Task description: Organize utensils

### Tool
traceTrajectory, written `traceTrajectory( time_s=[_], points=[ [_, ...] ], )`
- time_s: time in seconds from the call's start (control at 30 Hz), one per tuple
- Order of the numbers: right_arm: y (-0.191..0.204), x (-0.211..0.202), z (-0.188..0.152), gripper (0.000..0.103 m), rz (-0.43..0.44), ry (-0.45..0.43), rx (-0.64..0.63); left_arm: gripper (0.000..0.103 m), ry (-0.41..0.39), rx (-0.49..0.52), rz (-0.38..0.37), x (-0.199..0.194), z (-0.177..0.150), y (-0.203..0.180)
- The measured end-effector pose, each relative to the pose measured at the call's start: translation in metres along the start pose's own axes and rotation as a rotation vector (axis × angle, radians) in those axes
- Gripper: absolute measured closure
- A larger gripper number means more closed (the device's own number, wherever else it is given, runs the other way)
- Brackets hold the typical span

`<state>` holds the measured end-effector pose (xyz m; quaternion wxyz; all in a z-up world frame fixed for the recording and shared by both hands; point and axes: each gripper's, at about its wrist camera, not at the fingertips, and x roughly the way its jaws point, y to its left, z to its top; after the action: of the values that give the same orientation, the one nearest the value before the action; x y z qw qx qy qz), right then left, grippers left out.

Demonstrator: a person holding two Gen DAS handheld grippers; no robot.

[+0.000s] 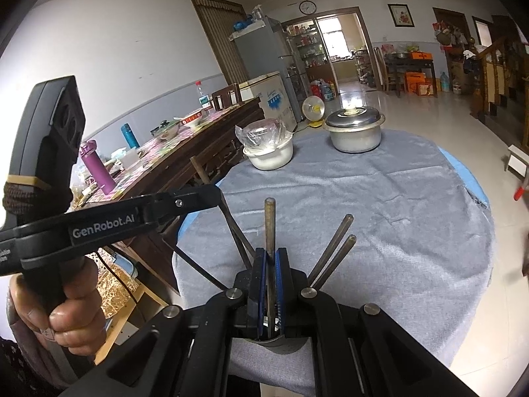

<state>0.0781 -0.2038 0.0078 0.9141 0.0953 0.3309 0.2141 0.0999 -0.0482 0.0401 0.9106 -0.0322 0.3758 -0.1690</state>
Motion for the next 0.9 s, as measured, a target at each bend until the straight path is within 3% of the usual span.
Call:
traceTrajectory(
  time_s=[0.57, 0.67, 0.73, 0.9],
  points=[
    [-0.009, 0.018, 0.000, 0.095, 0.044, 0.033, 0.016, 0.097, 0.057, 0.009, 0.013, 0.013, -0.001, 0.000],
    [-0.013, 0.022, -0.001, 0.094, 0.077, 0.042, 0.047, 0.083, 0.054, 0.010, 0.001, 0.007, -0.004, 0.003],
    [-0.016, 0.021, -0.001, 0.094, 0.086, 0.037, 0.067, 0.050, 0.037, 0.016, 0.004, 0.001, -0.006, 0.004],
    [-0.022, 0.007, 0.000, 0.094, 0.070, -0.011, 0.100, 0.047, -0.017, 0.027, 0.033, -0.020, -0.008, 0.005]
  ],
)
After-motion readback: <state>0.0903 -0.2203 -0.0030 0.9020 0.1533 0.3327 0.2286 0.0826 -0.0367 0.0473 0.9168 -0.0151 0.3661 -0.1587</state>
